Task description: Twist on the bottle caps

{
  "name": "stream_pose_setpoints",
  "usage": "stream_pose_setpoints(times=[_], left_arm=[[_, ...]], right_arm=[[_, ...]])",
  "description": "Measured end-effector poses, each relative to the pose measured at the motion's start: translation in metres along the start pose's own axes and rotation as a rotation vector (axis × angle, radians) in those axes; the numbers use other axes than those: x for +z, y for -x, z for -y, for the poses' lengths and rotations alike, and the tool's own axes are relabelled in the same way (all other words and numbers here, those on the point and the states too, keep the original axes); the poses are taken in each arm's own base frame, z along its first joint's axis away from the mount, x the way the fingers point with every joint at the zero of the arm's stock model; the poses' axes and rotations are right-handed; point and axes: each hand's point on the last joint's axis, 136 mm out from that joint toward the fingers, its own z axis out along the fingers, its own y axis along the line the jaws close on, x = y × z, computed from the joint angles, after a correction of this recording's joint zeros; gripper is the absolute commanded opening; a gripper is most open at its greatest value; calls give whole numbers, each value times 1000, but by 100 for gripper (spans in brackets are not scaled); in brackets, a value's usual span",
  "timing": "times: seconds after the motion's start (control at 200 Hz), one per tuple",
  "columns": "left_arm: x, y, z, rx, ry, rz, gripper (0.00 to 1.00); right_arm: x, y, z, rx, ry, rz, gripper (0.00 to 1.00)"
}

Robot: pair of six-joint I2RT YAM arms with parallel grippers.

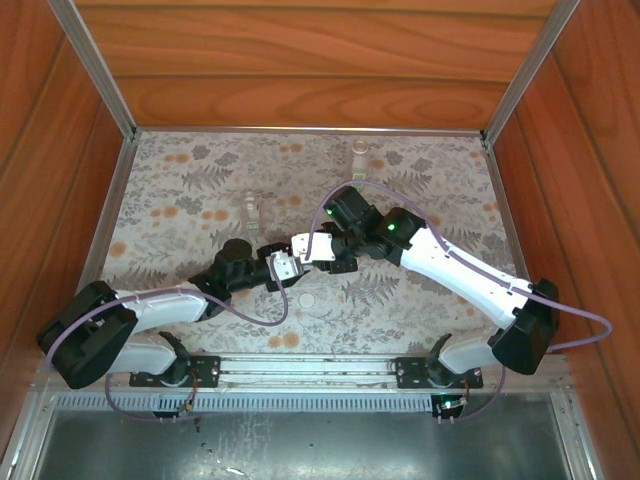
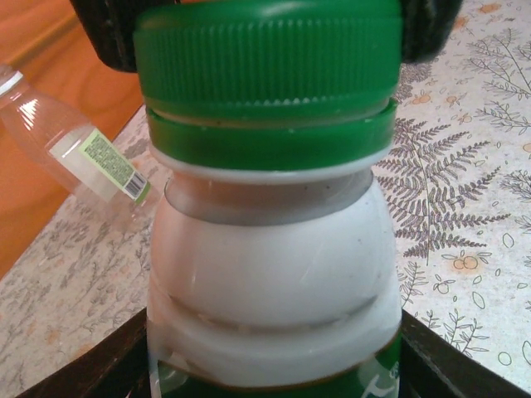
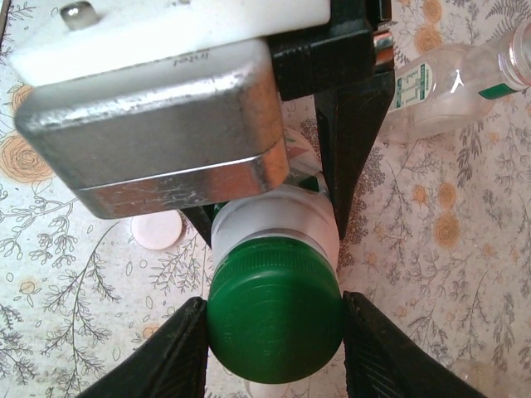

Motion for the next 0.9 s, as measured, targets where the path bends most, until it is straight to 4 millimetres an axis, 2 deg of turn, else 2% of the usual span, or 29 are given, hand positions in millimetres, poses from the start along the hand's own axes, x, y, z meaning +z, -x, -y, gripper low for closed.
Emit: stream_pose_setpoints(times=[0.235, 0.38, 0.48, 0.62, 0.75, 0.899], left_arm=[[-1, 0, 0, -2, 1, -1, 58], [-1, 0, 0, -11, -2, -4, 58], [-2, 0, 0, -21, 2, -6, 58], [-2, -1, -3, -25, 16, -11, 58], [-1, -2, -2, -27, 14, -17, 58], [-1, -1, -1, -25, 6, -11, 58]], right_arm=[[0, 0, 1, 28, -3, 1, 36], [0, 2, 3, 148, -14, 7, 23], [1, 2, 7, 332, -39, 3, 15], [1, 1, 10, 629, -64, 0, 15], [2, -1, 10, 869, -67, 1, 11], [-1, -4, 7, 1109, -64, -21, 14]])
